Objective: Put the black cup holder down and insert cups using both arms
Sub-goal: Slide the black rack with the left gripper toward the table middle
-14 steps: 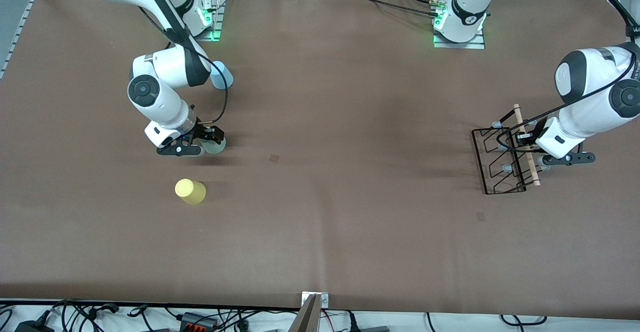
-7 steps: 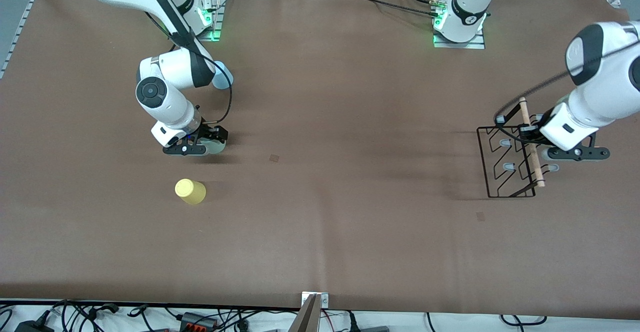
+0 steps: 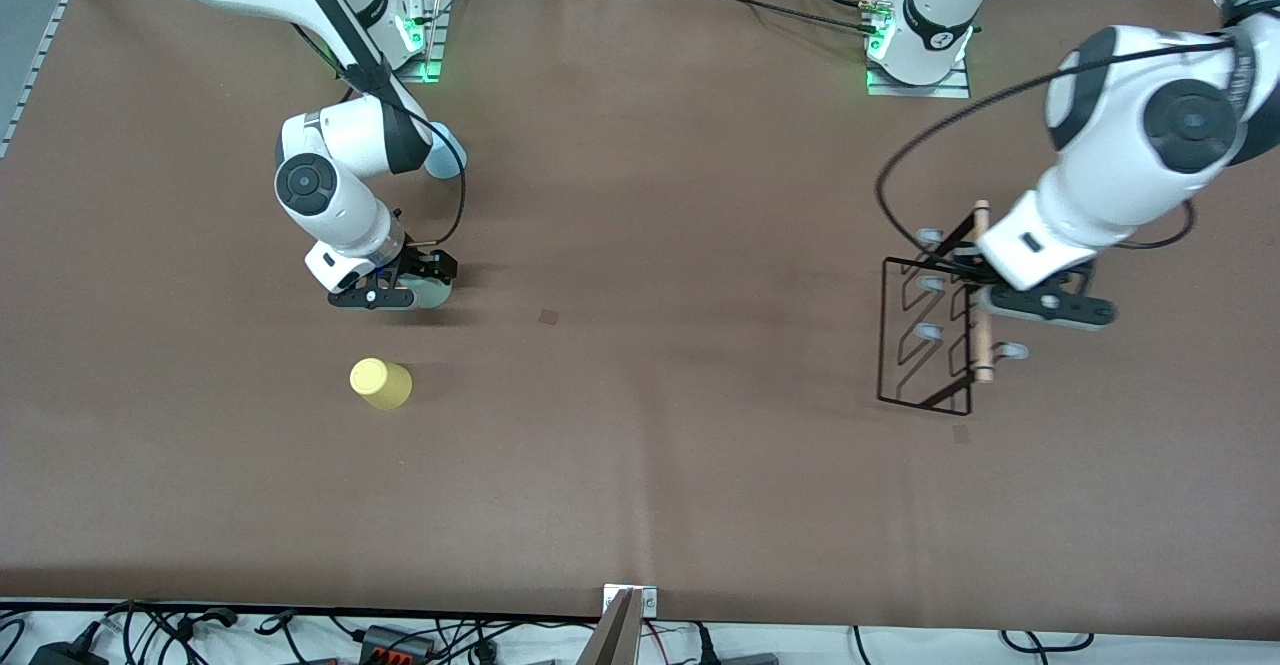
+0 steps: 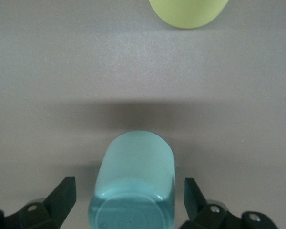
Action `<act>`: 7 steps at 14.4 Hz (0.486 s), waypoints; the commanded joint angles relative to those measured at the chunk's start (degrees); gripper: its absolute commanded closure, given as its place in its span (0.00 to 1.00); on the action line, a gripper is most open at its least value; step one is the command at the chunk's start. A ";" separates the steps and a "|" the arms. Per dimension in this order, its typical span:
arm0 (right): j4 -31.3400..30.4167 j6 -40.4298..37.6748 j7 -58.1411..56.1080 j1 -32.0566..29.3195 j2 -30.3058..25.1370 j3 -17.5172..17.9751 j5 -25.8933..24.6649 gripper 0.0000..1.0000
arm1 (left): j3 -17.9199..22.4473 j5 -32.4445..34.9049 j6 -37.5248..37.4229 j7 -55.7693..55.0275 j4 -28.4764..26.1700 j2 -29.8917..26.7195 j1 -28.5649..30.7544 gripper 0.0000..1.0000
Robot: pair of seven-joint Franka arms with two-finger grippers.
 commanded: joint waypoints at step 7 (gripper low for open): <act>-1.77 0.71 0.95 0.75 -1.15 -0.19 0.16 0.39 | -4.92 0.18 -1.84 -31.27 9.75 8.77 -13.44 0.97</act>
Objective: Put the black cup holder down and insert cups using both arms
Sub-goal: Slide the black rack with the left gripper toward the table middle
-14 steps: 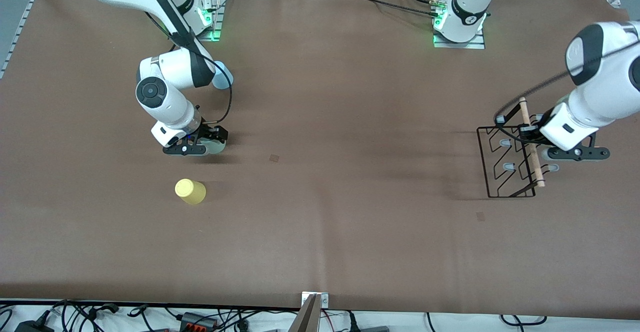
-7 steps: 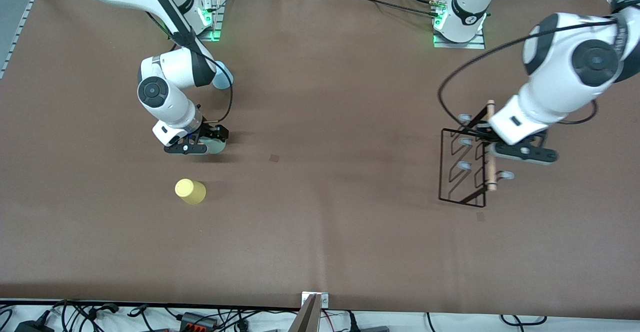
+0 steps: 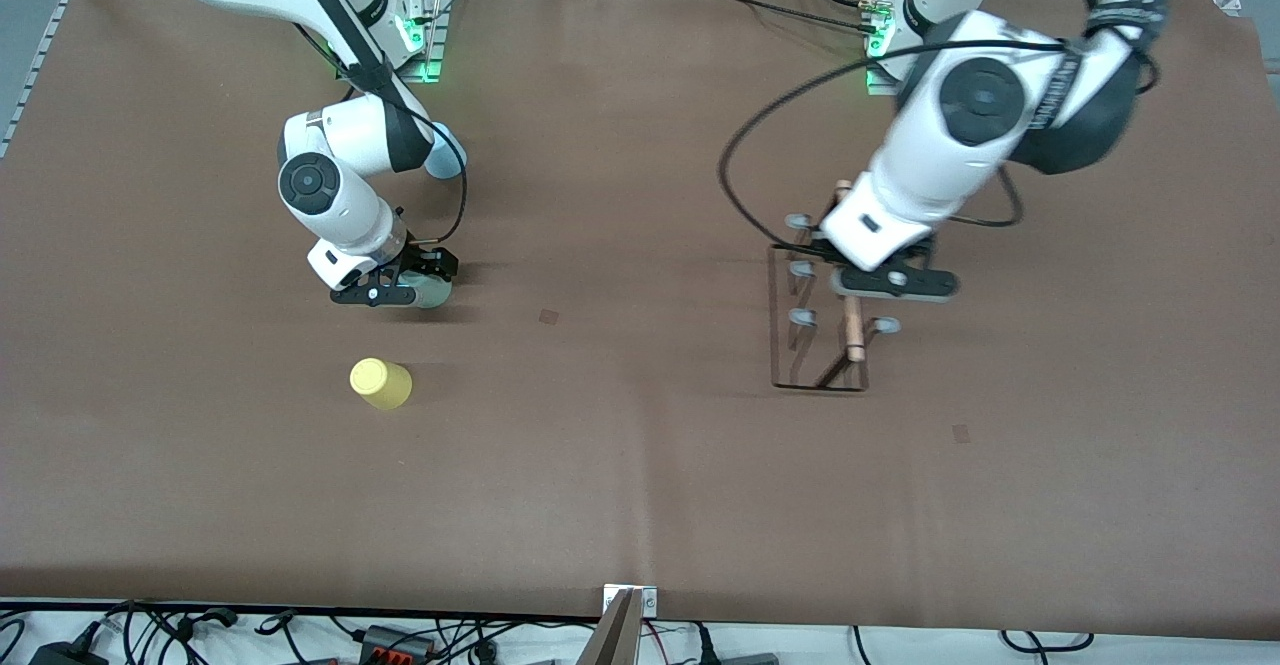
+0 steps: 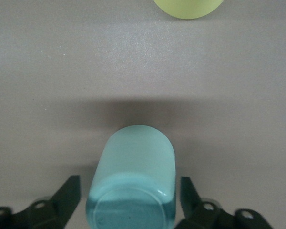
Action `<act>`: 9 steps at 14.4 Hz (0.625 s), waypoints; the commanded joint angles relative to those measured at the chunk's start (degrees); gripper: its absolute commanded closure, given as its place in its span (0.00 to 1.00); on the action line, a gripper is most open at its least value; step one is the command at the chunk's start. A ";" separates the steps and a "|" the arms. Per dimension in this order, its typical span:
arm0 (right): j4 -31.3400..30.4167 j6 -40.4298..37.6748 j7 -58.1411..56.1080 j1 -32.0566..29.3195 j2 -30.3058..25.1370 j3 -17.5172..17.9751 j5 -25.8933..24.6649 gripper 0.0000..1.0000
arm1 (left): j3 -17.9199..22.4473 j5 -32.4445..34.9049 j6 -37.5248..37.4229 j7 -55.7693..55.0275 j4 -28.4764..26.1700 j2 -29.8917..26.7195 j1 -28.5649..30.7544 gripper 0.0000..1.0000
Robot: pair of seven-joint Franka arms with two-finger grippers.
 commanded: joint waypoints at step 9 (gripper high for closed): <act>1.99 -8.96 -0.79 -0.29 -6.65 -0.81 -0.46 0.83 | 0.05 1.11 1.29 -22.45 9.30 12.48 -14.31 0.97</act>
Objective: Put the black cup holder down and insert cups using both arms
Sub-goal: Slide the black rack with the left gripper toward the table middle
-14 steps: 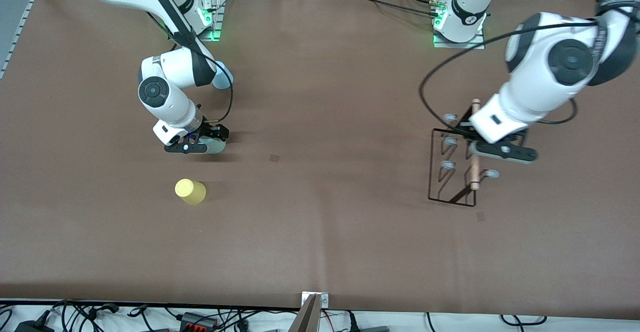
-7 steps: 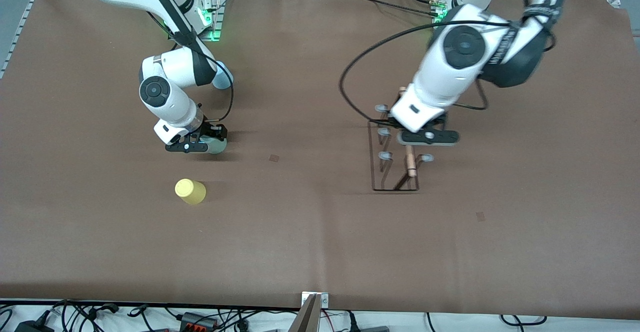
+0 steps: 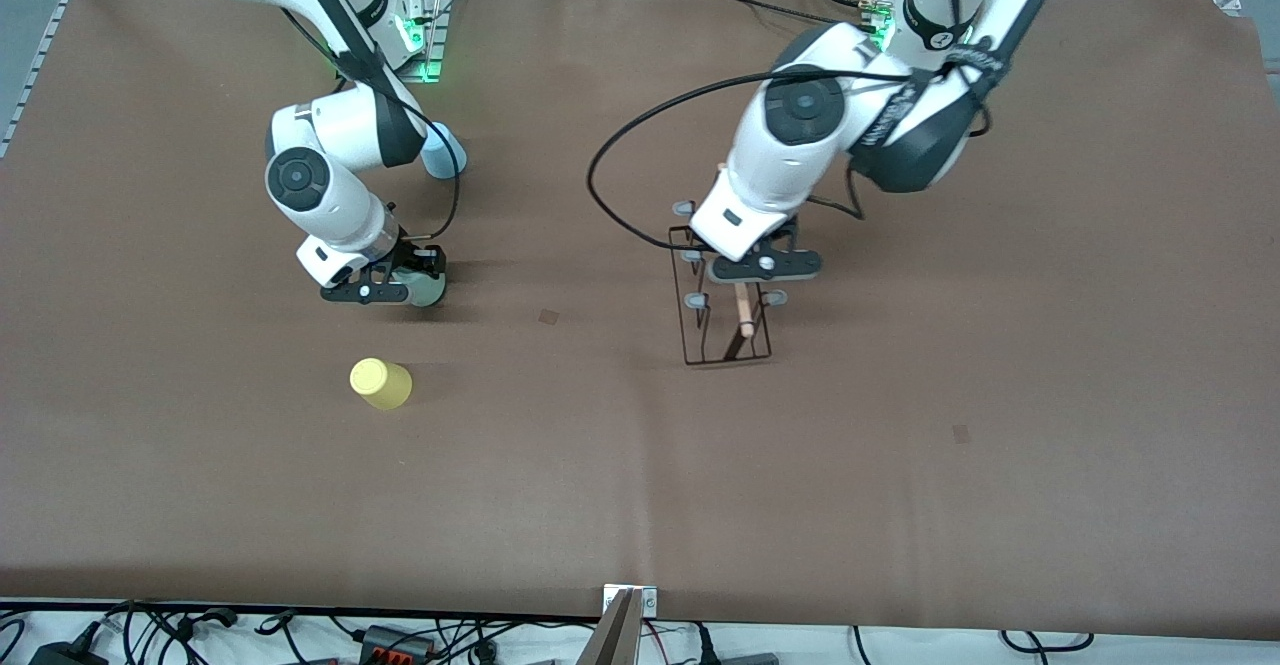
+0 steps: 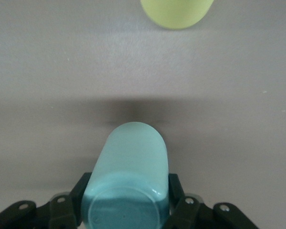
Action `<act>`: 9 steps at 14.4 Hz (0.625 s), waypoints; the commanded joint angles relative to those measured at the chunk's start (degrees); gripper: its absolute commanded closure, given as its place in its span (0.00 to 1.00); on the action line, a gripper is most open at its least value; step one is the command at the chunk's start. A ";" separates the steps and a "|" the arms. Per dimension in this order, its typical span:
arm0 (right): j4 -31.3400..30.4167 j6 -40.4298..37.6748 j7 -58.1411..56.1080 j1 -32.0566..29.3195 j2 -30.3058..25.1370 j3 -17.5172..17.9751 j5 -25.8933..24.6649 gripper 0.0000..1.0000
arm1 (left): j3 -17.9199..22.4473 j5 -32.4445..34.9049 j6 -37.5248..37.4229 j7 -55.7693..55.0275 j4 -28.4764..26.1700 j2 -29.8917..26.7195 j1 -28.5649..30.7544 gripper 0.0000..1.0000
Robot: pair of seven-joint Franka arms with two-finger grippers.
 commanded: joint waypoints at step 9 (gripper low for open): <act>8.26 -18.18 0.18 -0.08 -9.80 -0.21 -0.35 0.83 | 0.21 9.87 8.01 -4.30 2.55 7.86 -9.06 0.97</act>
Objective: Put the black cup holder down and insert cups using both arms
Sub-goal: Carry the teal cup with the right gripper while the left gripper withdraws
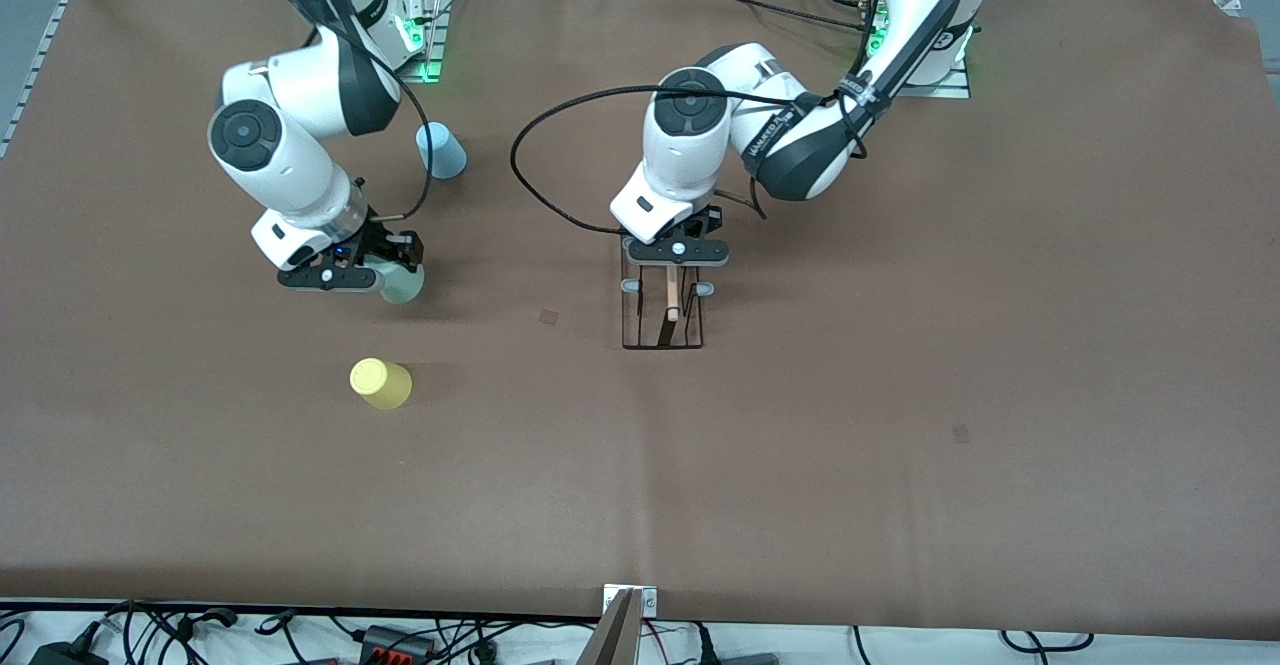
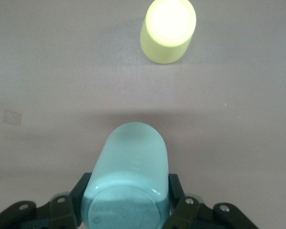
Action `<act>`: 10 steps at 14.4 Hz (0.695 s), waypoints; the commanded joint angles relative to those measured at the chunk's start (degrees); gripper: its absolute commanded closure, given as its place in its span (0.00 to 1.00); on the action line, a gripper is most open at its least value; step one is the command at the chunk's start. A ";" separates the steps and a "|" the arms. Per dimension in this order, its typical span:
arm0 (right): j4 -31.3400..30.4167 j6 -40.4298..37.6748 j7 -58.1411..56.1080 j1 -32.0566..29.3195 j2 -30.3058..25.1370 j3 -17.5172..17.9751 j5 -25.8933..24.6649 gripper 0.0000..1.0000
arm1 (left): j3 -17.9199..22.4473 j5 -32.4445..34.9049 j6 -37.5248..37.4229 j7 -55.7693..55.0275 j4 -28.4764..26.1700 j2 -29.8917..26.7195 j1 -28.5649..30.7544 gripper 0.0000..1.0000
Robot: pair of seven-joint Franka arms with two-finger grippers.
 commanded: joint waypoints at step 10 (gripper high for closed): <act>6.77 -12.08 2.62 1.39 -3.87 0.46 -0.26 0.82 | -0.01 4.03 -5.24 2.55 2.25 -6.11 3.98 0.07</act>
